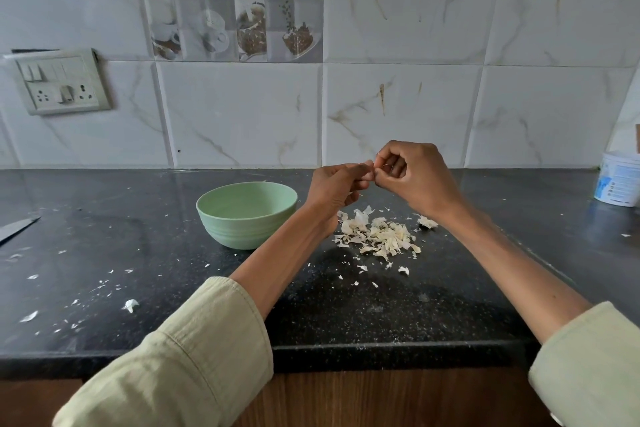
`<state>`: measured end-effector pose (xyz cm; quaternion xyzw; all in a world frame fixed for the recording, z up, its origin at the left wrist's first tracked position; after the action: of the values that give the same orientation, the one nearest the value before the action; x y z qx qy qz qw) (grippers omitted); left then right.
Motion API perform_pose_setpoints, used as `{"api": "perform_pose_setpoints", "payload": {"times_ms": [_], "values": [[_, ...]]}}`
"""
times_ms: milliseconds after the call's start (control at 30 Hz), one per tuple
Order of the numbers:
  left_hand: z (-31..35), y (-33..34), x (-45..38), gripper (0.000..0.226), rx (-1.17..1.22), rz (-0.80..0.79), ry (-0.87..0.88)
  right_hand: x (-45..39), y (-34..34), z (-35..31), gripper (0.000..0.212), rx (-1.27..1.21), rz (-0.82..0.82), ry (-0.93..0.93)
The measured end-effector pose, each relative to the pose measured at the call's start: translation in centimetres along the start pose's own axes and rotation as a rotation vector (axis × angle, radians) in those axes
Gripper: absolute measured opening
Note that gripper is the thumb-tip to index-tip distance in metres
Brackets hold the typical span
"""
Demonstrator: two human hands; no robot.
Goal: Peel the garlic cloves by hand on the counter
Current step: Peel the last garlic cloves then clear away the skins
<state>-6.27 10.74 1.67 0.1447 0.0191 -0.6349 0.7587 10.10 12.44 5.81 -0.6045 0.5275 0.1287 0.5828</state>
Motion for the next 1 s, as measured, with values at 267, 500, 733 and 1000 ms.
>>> {"api": "perform_pose_setpoints", "payload": {"times_ms": [267,500,733,1000], "values": [[0.0,-0.2,-0.2,0.01,0.025,0.002,0.02,0.1,0.4,0.1,0.013,-0.033,-0.076,0.037],[0.0,0.0,-0.4,0.012,-0.004,0.033,0.049,-0.1,0.2,0.0,0.011,-0.039,-0.068,0.06],[0.4,-0.3,-0.4,0.014,-0.029,0.109,0.124,-0.3,0.3,0.5,0.011,-0.108,-0.08,0.155],[0.6,-0.2,-0.3,0.011,-0.13,0.122,0.217,-0.1,0.7,0.9,0.006,-0.209,-0.05,0.268]]}}
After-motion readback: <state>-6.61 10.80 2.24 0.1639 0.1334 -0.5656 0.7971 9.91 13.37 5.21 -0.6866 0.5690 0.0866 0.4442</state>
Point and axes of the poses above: each hand's wrist, its own x-axis away from the middle knuckle, its own y-axis out of the palm, z = x × y, the point moved 3 cm from there along -x, towards the middle knuckle
